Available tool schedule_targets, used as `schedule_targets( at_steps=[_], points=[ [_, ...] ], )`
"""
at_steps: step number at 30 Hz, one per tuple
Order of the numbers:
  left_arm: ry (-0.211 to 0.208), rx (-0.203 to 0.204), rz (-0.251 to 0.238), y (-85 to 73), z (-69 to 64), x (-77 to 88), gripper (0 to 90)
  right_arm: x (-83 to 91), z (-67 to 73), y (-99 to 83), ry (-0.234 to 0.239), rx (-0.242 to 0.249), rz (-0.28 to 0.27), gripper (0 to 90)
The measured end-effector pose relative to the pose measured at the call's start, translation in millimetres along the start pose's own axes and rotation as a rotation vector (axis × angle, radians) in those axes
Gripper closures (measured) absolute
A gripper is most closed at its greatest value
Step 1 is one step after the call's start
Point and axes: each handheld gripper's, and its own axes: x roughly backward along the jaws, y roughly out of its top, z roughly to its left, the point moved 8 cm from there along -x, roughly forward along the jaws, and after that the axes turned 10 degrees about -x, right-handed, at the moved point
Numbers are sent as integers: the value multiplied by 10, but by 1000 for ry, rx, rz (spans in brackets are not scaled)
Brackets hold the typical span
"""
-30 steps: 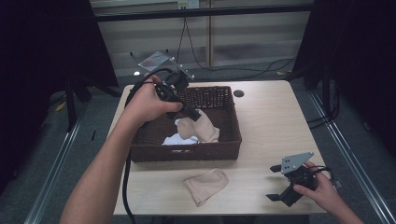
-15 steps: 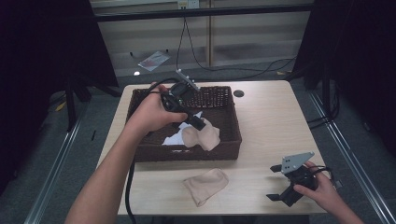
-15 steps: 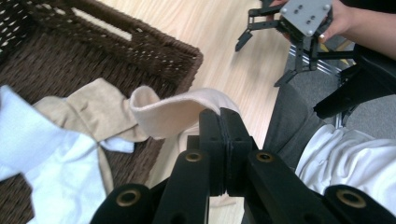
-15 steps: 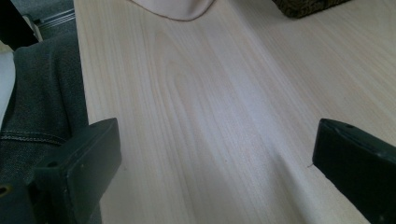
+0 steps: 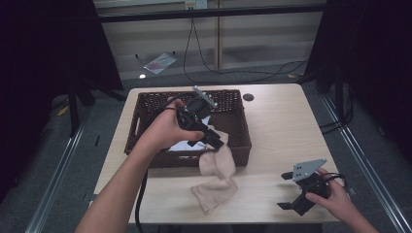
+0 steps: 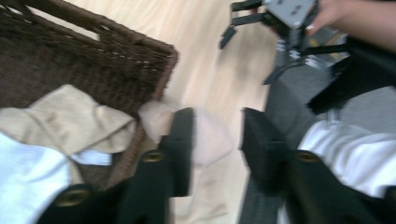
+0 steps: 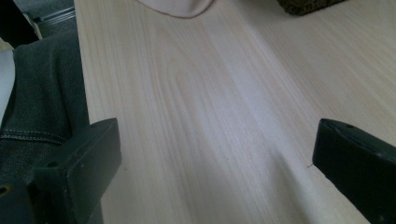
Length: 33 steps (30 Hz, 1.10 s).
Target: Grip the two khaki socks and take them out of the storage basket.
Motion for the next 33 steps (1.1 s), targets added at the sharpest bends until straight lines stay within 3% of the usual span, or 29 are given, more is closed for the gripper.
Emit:
schedule_targets(
  at_steps=[3,10,13,19,21,25,33],
  points=[
    [9,1,14,-33,6,-46,417,29,-7,17,-5,-11,-16,10],
    [30,-13,28,-128,-13,-132,272,22,-2,15,0,-9,-12,10],
    [50,-18,17,-169,-12,-171,237,29,-8,14,-4,-8,-12,10],
    [40,-33,-11,-231,-39,-248,172,27,-4,16,-1,-9,-13,10],
    [57,-35,-23,-244,-45,-279,161,28,-5,14,-3,-10,-12,10],
    [63,-61,-16,-296,-48,-325,135,22,-1,13,-1,-8,-11,9],
    [75,-64,-18,-415,-71,-408,132,24,-2,14,-2,-9,-12,10]
  ],
)
